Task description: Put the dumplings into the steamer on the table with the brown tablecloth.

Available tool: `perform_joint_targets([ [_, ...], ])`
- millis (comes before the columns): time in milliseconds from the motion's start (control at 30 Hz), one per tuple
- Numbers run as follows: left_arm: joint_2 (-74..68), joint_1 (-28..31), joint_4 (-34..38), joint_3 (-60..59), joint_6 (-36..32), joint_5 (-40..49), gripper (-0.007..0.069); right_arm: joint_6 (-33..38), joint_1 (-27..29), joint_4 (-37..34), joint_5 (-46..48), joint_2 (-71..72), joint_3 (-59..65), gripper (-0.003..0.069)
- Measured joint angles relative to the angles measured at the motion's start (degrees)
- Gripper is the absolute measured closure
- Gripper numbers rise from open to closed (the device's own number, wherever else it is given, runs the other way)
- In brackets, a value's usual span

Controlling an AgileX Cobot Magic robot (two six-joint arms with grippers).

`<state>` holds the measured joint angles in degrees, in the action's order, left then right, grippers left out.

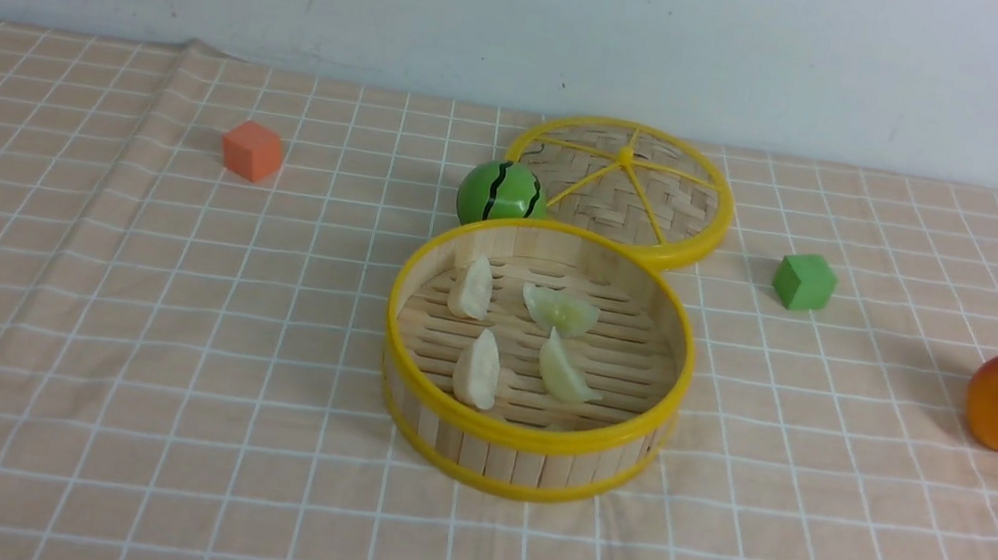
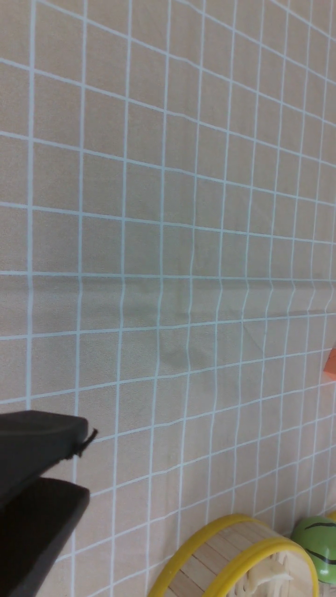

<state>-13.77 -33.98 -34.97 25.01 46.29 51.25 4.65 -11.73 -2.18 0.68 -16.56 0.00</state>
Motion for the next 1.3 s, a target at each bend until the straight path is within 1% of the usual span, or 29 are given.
perform_joint_targets([
  [33, 0.0, 0.0, 0.0, 0.0, 0.01, 0.0, 0.049, -0.33, 2.11, 0.0, 0.73, 4.24, 1.08, 0.0675],
  [67, 0.0, 0.0, 0.0, 0.0, 0.01, 0.0, 0.0489, -0.51, 2.76, 0.0, 1.25, 4.78, 1.15, 0.0674],
  [100, 0.0, 0.0, 0.0, 0.0, 0.01, 0.0, 0.0487, -1.19, 5.0, 0.0, 3.99, 8.93, 1.36, 0.0673],
  [167, 0.0, 0.0, 0.0, 0.0, 0.06, 0.0, 0.0484, -1.57, 6.99, -0.05, 8.68, 13.07, 1.36, 0.0671],
  [200, 0.0, 0.0, 0.0, 0.0, 0.06, 0.0, 0.0484, -1.56, 7.14, -0.05, 9.73, 13.41, 1.36, 0.0671],
  [233, 0.0, 0.0, 0.0, 0.0, 0.06, 0.0, 0.0482, -1.71, 8.19, -0.05, 13.96, 15.71, 1.36, 0.0671],
  [267, 0.0, 0.0, 0.0, 0.0, 0.06, 0.0, 0.0482, -1.71, 8.19, -0.05, 13.96, 15.71, 1.36, 0.0671],
  [333, 0.0, 0.0, 0.0, 0.0, 0.06, 0.0, 0.048, -1.75, 9.04, -0.05, 19.79, 17.08, 1.24, 0.067],
  [500, 0.0, 0.0, 0.0, 0.0, 0.06, 0.0, 0.0479, -1.75, 9.28, -0.05, 21.18, 17.13, 0.94, 0.067],
  [1133, 0.42, 0.0, -0.07, 0.0, 0.06, -0.11, 0.0461, -1.75, 9.28, -0.05, 21.49, 17.13, 0.87, 0.0657],
  [1300, 4.4, 0.59, -1.82, -2.85, 0.06, -2.59, 0.0461, -1.75, 9.28, -0.05, 21.49, 17.13, 0.87, 0.0656],
])
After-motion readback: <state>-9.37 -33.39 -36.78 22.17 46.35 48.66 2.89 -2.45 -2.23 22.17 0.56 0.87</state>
